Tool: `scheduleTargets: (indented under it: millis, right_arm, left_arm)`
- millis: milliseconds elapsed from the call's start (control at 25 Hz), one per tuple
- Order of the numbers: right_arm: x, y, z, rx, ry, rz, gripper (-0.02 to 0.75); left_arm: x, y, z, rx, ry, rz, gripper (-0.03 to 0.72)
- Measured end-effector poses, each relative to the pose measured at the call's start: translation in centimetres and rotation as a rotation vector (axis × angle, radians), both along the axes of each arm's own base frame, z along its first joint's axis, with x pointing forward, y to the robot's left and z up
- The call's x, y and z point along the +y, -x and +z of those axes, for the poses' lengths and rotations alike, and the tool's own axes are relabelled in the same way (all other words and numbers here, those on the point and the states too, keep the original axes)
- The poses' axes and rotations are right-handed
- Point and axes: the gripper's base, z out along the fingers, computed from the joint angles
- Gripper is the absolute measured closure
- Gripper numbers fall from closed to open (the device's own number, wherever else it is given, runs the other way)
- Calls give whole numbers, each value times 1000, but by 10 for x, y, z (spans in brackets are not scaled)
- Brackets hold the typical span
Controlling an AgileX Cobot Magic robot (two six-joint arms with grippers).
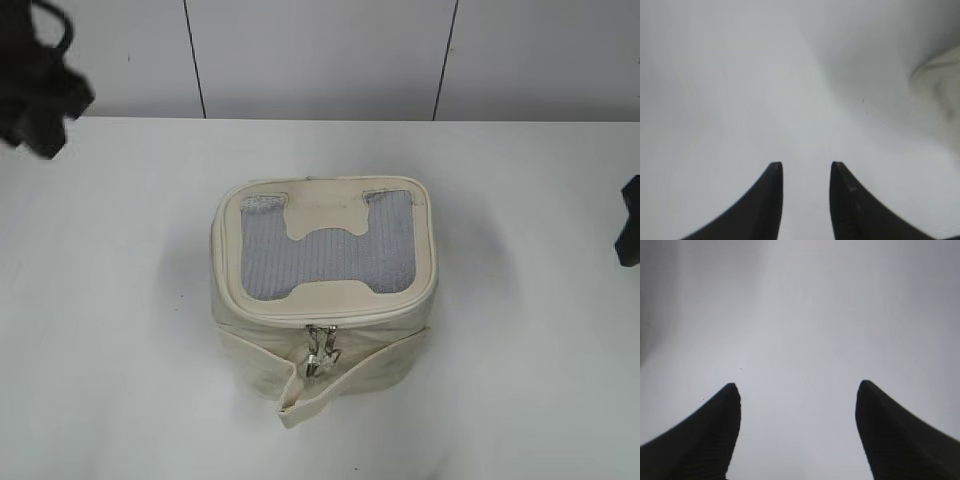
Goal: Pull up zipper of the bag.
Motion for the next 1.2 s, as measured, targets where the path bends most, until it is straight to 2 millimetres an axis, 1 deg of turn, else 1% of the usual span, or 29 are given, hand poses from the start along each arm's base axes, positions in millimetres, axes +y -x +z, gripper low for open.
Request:
scheduleTargets:
  millis: [120,200,240,320,480,520,680,800,960,1120,1200]
  right_arm:
    - [-6,18,1,-7,19,-20,178]
    - [-8,35,2,-15,17,-25,178]
    - [-9,44,3,-26,15,-25,178]
    - [-11,65,6,-39,12,-28,178]
    - [-15,110,14,-107,4,-26,178]
    - [-16,122,16,-139,0,-26,178]
    - [-21,164,24,-301,-19,-26,178]
    - [-24,193,28,-417,-27,-17,178]
    - [-27,229,35,-572,-23,15,178]
    - [-30,254,33,-687,-30,19,178]
    - [-30,261,30,-732,-34,18,178]
  left_arm:
    - [23,39,-17,27,-24,2,440]
    - [36,67,-25,6,-1,-8,440]
    - [42,79,-26,-21,18,-12,440]
    - [53,104,-33,-60,54,-20,440]
    - [75,151,-34,-194,151,-29,440]
    - [82,165,-31,-250,184,-31,441]
    - [102,205,-32,-398,262,-36,441]
    - [116,231,-35,-492,310,-36,441]
    - [132,261,-35,-603,366,-30,441]
    - [142,280,-36,-679,415,-31,441]
    - [144,286,-38,-713,437,-43,441]
